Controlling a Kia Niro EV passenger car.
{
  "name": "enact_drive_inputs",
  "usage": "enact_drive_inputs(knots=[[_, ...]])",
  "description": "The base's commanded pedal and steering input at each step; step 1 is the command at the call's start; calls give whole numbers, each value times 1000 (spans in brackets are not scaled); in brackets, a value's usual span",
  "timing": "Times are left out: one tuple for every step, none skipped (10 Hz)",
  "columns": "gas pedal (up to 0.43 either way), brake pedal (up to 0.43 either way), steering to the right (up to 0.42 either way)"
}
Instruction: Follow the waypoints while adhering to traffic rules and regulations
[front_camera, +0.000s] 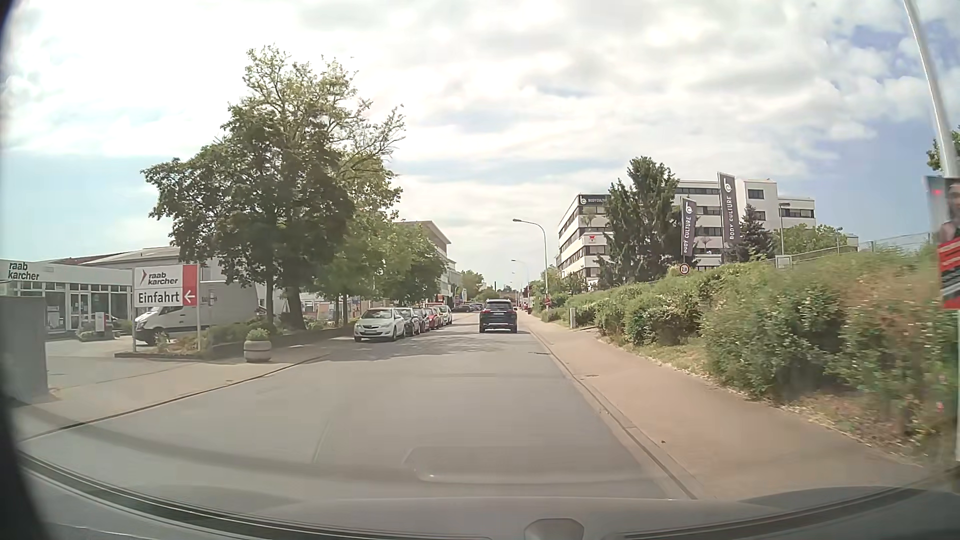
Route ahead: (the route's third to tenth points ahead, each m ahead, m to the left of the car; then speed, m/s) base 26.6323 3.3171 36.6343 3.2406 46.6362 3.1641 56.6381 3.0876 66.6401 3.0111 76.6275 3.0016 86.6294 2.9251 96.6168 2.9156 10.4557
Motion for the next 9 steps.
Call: enact_drive_inputs(knots=[[39, 24, -2], [39, 24, -2], [39, 24, -2], [39, 24, -2], [59, 24, -2], [59, 18, -2], [59, 24, -2], [59, 24, -2], [59, 18, -2]])
